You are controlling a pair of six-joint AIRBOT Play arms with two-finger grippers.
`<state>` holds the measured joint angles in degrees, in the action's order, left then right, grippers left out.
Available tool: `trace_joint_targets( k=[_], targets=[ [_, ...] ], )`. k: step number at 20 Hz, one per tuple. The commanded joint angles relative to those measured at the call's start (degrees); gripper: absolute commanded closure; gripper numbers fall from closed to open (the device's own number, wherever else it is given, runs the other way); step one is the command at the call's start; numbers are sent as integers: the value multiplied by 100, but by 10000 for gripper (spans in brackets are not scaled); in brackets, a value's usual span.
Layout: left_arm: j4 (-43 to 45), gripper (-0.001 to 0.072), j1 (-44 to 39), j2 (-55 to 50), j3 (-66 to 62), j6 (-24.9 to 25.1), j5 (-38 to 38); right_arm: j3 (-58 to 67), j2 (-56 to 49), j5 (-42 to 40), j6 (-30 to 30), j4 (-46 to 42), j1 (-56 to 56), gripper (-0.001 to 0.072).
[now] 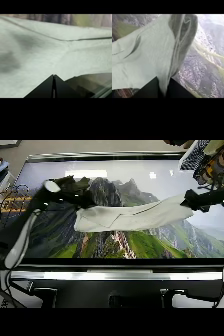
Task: Fold the clothes and pants, and hang the long-sleeved shirts on hangers.
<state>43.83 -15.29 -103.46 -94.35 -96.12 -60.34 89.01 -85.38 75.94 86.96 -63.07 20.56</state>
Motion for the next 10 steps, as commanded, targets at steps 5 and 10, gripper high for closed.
trace_joint_targets(
  k=[5,10],
  targets=[
    [-2059,688,-2459,-984,9,-590,2916,400,1255,706,761,-129,-7,672],
    [-2168,689,-3217,-1591,-409,-1458,3539,400,1694,992,841,-103,-7,673]
  ],
)
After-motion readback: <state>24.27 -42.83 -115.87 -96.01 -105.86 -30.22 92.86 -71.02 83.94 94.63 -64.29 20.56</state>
